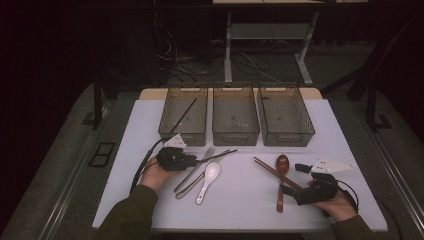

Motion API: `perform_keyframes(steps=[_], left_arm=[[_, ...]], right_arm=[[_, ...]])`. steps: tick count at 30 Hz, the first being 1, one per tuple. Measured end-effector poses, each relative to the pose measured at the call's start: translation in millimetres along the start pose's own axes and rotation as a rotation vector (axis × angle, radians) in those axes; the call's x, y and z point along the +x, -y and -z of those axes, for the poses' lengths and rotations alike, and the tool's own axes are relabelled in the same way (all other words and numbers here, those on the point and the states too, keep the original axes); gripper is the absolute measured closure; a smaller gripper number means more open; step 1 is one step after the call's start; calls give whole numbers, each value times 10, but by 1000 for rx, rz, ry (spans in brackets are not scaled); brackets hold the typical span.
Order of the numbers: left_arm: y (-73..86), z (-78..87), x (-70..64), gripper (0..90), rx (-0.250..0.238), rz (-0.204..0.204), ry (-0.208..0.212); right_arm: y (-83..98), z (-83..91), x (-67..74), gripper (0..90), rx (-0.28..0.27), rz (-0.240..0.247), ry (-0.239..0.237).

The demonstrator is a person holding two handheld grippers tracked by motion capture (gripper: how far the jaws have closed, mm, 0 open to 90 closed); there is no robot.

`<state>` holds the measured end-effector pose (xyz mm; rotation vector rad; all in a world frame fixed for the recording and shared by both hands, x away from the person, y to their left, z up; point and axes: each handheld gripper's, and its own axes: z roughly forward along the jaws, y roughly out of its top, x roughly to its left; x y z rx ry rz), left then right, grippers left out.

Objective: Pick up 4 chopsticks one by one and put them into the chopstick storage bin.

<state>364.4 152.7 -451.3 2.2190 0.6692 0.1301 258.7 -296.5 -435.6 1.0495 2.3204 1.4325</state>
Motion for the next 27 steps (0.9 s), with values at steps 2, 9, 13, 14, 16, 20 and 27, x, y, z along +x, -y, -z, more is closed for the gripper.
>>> perform_keyframes(steps=[2, 9, 13, 14, 16, 20, 27], left_arm=[[3, 1, 5, 754, 0, 2, 5], [4, -4, -5, 807, 3, -8, 14], [9, -4, 1, 822, 0, -21, 27], [10, -4, 3, 825, -1, -23, 31], [8, -5, -1, 832, 2, -33, 38], [-8, -10, -31, 846, 9, -52, 41], [-27, 33, -34, 849, -9, -57, 38]], right_arm=[[-1, 1, 1, 3, -1, -1, -1], [0, -1, 1, 3, 0, -1, -1], [0, -2, 1, 3, 1, -1, -1], [0, -2, 1, 3, 1, -1, -1], [0, 0, 1, 3, 0, -1, -1], [-1, 1, 2, 3, 0, -1, -2], [-1, 4, 0, 3, -1, -3, -1]])
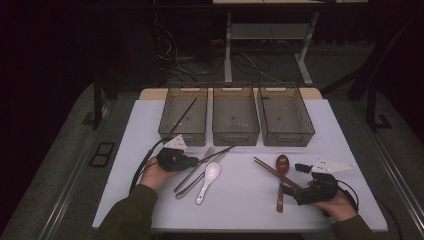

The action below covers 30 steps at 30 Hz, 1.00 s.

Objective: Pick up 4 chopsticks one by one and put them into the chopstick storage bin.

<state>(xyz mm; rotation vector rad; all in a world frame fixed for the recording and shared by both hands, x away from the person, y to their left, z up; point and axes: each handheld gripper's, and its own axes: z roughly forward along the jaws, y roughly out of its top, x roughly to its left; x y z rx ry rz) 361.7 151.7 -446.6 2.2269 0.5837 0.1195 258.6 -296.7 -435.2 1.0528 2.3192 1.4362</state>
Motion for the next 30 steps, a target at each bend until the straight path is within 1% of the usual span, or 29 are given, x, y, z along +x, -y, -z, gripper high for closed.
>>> perform_keyframes(steps=[2, 4, 6, 7, 12, 16, 19, 22, 26, 30], left_arm=[[-11, 25, 0, 849, -7, -5, 1], [-21, 46, -11, 850, -19, 2, 1], [-33, 75, -19, 850, -27, 13, 9], [-39, 93, -24, 849, -22, 10, 3], [-39, 140, -28, 849, -23, 20, -5], [-55, 184, -44, 850, -31, 22, 0], [-71, 208, -61, 850, -31, 17, 10], [-95, 242, -76, 850, -42, 18, 19], [-138, 294, -102, 850, -54, 1, 31], [-168, 335, -121, 850, -58, -2, 28]], right_arm=[[0, 0, 2, 3, -1, 0, -1], [0, 0, 1, 3, -1, -1, 0], [0, 4, 2, 3, -2, -3, -1], [0, 5, 2, 4, -2, -3, -1], [-3, 12, 8, 3, -7, -1, 0], [-5, 22, 16, 3, -13, -3, 0], [-7, 27, 8, 3, -17, -3, 1], [-7, 22, 3, 3, -18, -8, 0], [-8, 23, -7, 3, -20, -9, 1], [-10, 24, -6, 3, -23, -8, 1]])
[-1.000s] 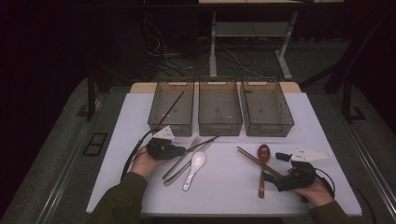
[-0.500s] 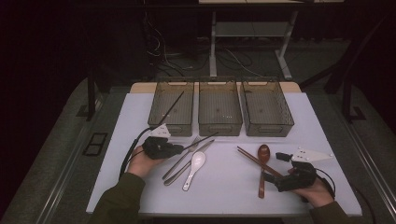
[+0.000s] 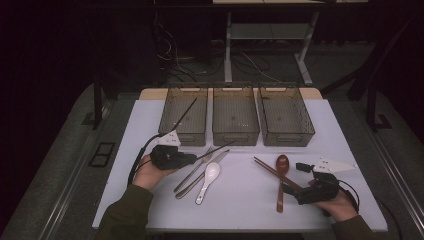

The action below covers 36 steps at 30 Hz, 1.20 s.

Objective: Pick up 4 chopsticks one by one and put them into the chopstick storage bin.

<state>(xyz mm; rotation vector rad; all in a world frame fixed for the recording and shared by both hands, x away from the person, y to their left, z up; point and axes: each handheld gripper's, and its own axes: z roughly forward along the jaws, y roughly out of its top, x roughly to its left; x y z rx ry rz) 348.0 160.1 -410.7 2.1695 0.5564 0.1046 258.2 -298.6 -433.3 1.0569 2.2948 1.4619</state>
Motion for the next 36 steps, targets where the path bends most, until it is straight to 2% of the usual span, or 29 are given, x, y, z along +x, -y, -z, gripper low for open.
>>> perform_keyframes(steps=[9, 20, 36], left_arm=[[-83, 85, 14, 850, -15, 18, 0], [-178, 146, 92, 849, -45, 46, -24], [-322, 195, 206, 849, -79, 48, -64]], right_arm=[[3, -5, 14, 3, -8, -1, 1], [17, -39, 20, 3, 18, 12, -1], [23, -57, 16, 3, 24, 6, 7]])
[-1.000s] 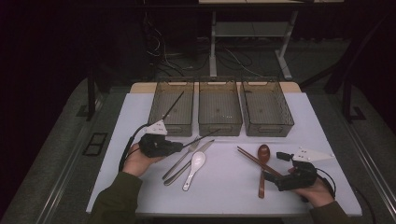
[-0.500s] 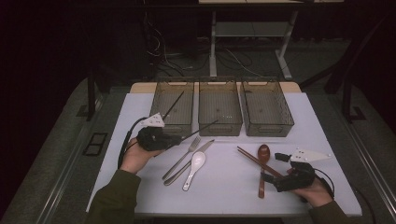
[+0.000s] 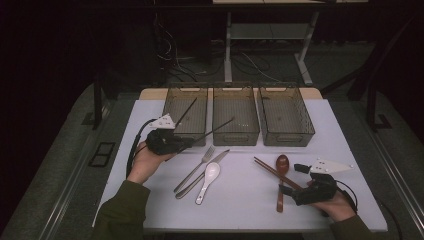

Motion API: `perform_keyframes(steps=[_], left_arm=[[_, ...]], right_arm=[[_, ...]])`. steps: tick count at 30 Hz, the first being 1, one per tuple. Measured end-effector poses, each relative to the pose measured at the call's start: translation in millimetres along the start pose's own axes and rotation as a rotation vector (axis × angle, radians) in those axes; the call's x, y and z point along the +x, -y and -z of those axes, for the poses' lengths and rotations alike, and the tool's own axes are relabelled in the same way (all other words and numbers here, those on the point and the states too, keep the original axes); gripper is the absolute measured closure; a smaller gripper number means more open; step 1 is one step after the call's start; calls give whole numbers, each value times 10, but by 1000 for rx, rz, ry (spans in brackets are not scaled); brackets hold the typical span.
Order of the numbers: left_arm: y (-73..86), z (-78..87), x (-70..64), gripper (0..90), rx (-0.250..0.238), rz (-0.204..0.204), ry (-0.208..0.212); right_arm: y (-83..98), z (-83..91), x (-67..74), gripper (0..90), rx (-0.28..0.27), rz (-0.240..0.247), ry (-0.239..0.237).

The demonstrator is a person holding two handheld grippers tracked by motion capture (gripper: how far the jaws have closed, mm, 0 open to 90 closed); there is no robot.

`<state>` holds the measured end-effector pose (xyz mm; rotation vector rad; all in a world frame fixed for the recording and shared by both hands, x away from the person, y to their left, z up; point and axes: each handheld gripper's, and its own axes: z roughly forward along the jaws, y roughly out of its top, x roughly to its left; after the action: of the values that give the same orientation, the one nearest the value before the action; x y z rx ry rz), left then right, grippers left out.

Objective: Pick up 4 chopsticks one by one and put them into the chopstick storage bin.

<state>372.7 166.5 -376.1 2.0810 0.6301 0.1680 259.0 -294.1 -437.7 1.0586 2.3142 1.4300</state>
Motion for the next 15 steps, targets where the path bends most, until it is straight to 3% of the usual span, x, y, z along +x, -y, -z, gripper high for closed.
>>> perform_keyframes(steps=[15], left_arm=[[-213, -49, 291, 849, -6, 51, -73]], right_arm=[[3, -12, 7, 3, 8, 0, 1]])
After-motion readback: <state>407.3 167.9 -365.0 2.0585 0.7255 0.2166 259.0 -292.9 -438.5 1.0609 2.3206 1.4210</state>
